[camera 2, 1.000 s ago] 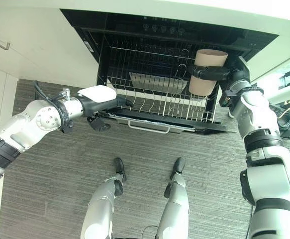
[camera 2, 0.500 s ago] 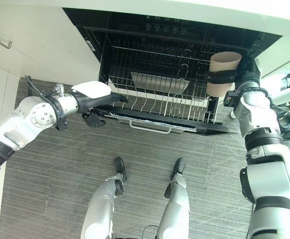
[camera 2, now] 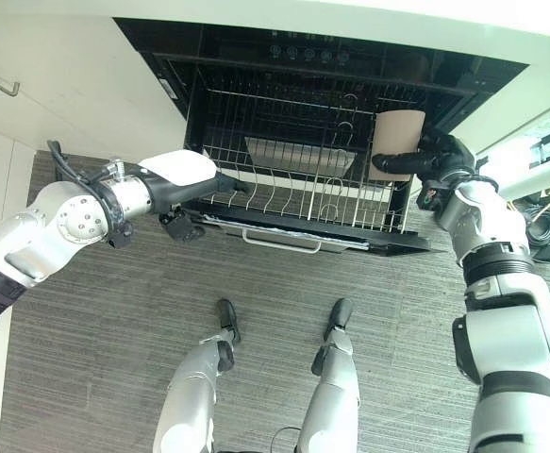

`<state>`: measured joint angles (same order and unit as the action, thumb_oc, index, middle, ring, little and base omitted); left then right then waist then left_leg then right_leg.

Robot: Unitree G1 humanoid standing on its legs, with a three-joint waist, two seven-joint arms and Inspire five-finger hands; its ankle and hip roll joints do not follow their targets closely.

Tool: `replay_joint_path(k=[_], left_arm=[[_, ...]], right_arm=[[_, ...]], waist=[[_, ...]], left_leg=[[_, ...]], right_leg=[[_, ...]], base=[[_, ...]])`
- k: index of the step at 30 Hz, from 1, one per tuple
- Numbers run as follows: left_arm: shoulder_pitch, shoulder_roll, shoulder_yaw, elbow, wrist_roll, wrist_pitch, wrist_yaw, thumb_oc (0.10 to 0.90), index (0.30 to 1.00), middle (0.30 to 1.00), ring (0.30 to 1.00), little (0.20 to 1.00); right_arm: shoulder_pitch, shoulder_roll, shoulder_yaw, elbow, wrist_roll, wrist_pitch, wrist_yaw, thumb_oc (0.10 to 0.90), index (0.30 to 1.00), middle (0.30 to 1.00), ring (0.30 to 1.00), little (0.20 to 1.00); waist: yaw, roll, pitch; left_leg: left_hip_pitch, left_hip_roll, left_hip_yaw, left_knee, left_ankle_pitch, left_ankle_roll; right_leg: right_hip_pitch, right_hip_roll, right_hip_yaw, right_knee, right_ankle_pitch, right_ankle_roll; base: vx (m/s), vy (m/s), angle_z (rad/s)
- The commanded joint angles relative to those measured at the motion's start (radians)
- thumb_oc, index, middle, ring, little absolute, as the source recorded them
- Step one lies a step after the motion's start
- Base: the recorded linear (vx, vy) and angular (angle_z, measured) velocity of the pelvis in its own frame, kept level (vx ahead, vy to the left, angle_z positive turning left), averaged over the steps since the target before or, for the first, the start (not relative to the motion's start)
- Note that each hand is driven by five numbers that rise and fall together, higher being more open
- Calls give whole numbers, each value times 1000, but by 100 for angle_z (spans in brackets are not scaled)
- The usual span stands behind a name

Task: Place the dishes in the dishwasher.

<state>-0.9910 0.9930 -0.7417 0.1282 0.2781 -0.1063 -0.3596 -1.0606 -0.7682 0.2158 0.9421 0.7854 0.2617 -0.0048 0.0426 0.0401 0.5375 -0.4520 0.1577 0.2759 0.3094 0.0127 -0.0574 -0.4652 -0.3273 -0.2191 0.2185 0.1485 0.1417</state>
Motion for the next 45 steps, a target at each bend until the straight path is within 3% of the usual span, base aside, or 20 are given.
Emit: replay_joint_path(k=[1, 5, 7, 9, 12, 15, 20, 25, 29, 34, 38, 40, 44, 45], left_arm=[[-31, 3, 106, -73, -30, -8, 45, 800, 900, 900, 900, 900], [-5, -9, 128, -60, -10, -21, 55, 800, 900, 900, 900, 900], [17, -20, 139, -62, 8, -24, 57, 800, 900, 900, 900, 900], [38, -35, 149, -56, 29, -27, 65, 800, 900, 900, 900, 900], [92, -51, 177, -50, 62, -30, 85, 800, 900, 900, 900, 900], [218, -70, 240, -63, 103, -8, 112, 800, 900, 900, 900, 900], [320, -78, 282, -65, 118, -18, 130, 800, 900, 900, 900, 900], [434, -100, 310, -66, 146, -43, 132, 800, 900, 900, 900, 900], [498, -129, 319, -66, 162, -38, 145, 800, 900, 900, 900, 900], [602, -165, 347, -66, 169, -20, 215, 800, 900, 900, 900, 900], [705, -217, 400, -76, 96, -3, 369, 800, 900, 900, 900, 900], [768, -247, 451, -83, 83, -5, 453, 800, 900, 900, 900, 900], [851, -262, 546, -84, 48, -58, 551, 800, 900, 900, 900, 900], [911, -267, 624, -87, 18, -113, 592, 800, 900, 900, 900, 900]], right_arm=[[-13, 28, 38, -105, -91, -65, 54, 800, 900, 900, 900, 900], [-8, 21, 54, -155, -294, -138, 11, 800, 900, 900, 900, 900], [-3, 24, 52, -176, -253, -112, -29, 800, 900, 900, 900, 900], [16, 37, 40, -185, -209, -130, -56, 800, 900, 900, 900, 900], [86, 62, -18, -258, -147, -211, -124, 800, 900, 900, 900, 900], [290, 129, -151, -418, -94, -301, -263, 800, 900, 900, 900, 900], [430, 167, -185, -482, -117, -300, -246, 800, 900, 900, 900, 900], [560, 223, -158, -536, -122, -286, -258, 800, 900, 900, 900, 900], [619, 258, -151, -557, -121, -321, -266, 800, 900, 900, 900, 900], [704, 293, -178, -608, -100, -440, -328, 800, 900, 900, 900, 900], [800, 328, -225, -725, -102, -596, -339, 800, 900, 900, 900, 900], [849, 344, -259, -799, -122, -643, -301, 800, 900, 900, 900, 900], [904, 351, -292, -872, -165, -696, -226, 800, 900, 900, 900, 900], [940, 355, -320, -917, -262, -742, -208, 800, 900, 900, 900, 900]], waist=[[29, 51, -18], [27, 53, -18], [26, 54, -18], [24, 53, -18], [17, 51, -18], [-9, 50, -18], [-29, 50, -22], [-34, 47, -106], [-36, 49, -156], [-30, 55, -219], [-25, 50, -279], [-22, 45, -300], [-11, 36, -316], [-6, 32, -323]], left_leg=[[9, -32, -49, -9, -76, -12], [6, -34, -49, -9, -72, -11], [5, -36, -49, -9, -70, -11], [8, -34, -47, -9, -71, -9], [24, -31, -43, -9, -74, -6], [120, -20, -36, -9, -95, -2], [229, -6, -35, -9, -110, -7], [298, 13, -28, -9, -123, -18], [332, 22, -20, -9, -128, -20], [375, 24, -9, -9, -141, -16], [410, 24, 4, -9, -157, -4], [429, 13, 2, -9, -167, 6], [458, -22, -15, -9, -184, 32], [470, -47, -38, -9, -196, 58]], right_leg=[[7, 41, -25, 82, -165, 47], [5, 40, -27, 82, -160, 48], [4, 42, -27, 82, -160, 47], [6, 44, -27, 82, -160, 46], [21, 47, -26, 82, -163, 45], [112, 60, -24, 82, -184, 47], [222, 65, -25, 82, -207, 37], [303, 61, -41, 82, -234, 31], [344, 60, -51, 82, -248, 28], [395, 51, -69, 82, -265, 29], [435, 41, -87, 82, -279, 29], [455, 38, -88, 82, -287, 28], [488, 31, -82, 82, -292, 26], [521, 37, -80, 82, -291, 24]], base=[[0, 0, 0], [1, 10, -6], [0, 0, 0], [0, 0, 0], [0, 0, 0], [26, 5, -4], [35, -15, 0], [79, -33, 6], [56, 16, 8], [17, 51, 0], [2, 84, 3], [8, 153, 5], [-1, 180, 3], [25, 201, 3]])
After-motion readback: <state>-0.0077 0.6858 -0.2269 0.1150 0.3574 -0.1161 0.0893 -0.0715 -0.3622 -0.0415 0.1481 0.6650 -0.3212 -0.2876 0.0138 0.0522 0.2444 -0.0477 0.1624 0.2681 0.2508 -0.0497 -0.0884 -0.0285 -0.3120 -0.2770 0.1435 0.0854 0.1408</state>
